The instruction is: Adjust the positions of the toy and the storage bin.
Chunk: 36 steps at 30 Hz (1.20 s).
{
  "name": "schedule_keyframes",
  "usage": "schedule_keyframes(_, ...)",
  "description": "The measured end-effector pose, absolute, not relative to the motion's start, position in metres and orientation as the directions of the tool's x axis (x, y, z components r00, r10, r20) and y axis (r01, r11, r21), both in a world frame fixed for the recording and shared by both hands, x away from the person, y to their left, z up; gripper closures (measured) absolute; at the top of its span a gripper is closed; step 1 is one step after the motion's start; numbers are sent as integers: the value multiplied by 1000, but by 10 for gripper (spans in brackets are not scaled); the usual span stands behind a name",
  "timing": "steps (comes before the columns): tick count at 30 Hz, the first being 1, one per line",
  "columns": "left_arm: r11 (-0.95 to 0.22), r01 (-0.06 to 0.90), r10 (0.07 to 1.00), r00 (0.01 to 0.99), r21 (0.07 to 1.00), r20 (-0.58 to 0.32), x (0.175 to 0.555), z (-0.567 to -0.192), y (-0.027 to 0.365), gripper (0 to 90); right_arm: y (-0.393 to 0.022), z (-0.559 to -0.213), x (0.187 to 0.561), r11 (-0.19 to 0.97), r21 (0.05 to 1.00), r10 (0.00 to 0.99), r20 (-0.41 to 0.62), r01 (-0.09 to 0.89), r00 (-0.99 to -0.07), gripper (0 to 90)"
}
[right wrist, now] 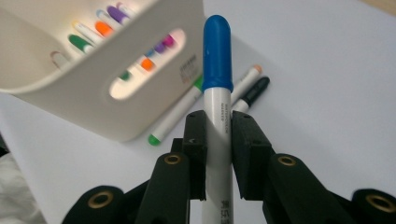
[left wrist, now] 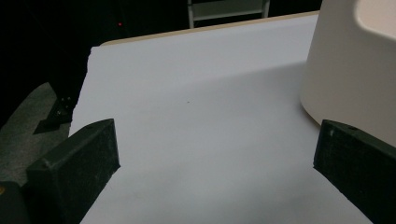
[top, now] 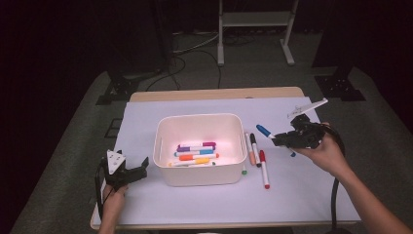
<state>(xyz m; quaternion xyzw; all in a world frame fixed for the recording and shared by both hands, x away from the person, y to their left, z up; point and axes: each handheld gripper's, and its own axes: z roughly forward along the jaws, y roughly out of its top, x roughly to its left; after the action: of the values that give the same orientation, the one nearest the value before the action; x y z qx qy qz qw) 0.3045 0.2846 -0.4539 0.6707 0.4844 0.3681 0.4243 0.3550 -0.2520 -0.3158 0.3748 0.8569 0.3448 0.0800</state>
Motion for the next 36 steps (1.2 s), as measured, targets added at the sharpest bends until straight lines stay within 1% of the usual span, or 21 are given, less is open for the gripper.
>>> schedule_keyframes(7,-172,339,962,260,925,84,305,-454,285,0,-227,-281,353,517,676,634,109,525,-766,760)
schedule_keyframes(12,-167,336,962,260,927,79,305,-454,285,0,-197,-268,349,557,689,559,103,465,-823,760)
schedule_keyframes(14,-166,336,962,260,927,79,305,-454,285,0,-184,-266,349,567,691,526,115,449,-843,760)
schedule_keyframes(18,-166,336,962,261,927,78,305,-454,285,0,-159,-263,348,601,689,474,102,406,-874,760)
schedule_keyframes(24,-173,335,961,264,926,84,304,-454,284,0,-127,-262,348,625,688,405,116,368,-907,760)
schedule_keyframes(36,-172,334,962,261,927,84,304,-454,284,0,-72,-279,354,684,656,305,141,320,-942,760)
